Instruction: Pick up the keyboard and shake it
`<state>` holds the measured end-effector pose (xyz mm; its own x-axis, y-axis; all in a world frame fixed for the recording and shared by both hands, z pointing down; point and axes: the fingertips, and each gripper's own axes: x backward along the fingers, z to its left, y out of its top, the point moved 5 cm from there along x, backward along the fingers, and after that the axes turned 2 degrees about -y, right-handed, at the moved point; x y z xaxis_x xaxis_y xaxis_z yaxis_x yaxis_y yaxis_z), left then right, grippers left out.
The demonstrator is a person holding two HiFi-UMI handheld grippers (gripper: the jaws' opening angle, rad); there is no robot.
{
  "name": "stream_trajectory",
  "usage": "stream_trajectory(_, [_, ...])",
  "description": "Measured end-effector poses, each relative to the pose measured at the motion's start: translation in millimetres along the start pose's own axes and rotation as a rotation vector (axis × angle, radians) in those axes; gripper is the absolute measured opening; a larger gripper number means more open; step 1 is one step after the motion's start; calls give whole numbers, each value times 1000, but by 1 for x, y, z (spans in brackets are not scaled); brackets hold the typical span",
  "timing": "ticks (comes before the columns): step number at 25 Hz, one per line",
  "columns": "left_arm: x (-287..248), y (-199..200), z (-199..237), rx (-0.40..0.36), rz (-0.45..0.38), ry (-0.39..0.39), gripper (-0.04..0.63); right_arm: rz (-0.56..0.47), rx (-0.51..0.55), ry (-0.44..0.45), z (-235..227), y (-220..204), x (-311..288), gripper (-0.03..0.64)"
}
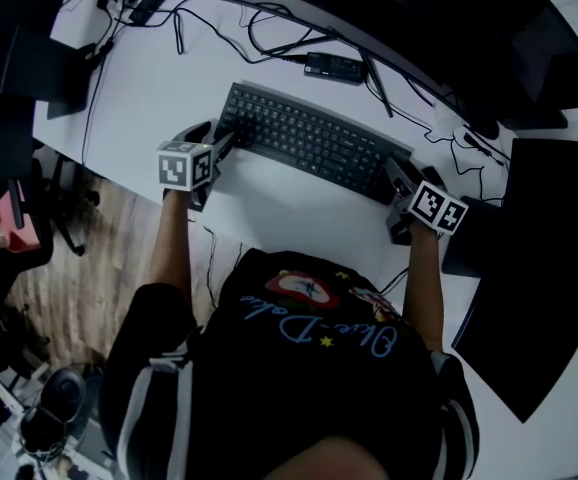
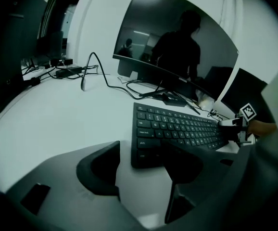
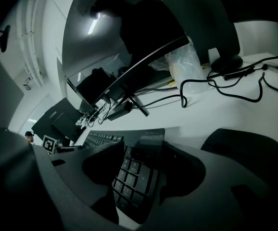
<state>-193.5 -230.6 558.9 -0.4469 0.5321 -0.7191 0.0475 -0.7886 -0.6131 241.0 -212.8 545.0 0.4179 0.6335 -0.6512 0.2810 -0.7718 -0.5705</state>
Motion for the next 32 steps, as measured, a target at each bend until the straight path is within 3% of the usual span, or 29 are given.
stream_trajectory(6, [-9,8,-1,-11,31,-40,250,7,-7,5,-1,1,0,233])
stream_trajectory(10, [-14,10,-12,-40,44,-115,270,29,22,-9,-3,1,0,192])
stream_trajectory(13, [-15,10,-15,-92,79,-90,270,35,43,-14,-4,1,0,178])
stream_trajectory(19, [-15,8,-14,-94,66,-62,272,27,72,-30,-9,-5,2,169])
stream_trajectory(27, [-10,8,-16,-103,8,-62,272,-96,152,-35,6,-1,14,169])
stream_trajectory(32, [-2,4,-13,-62,-20,-63,256,-157,212,-44,17,-1,26,169])
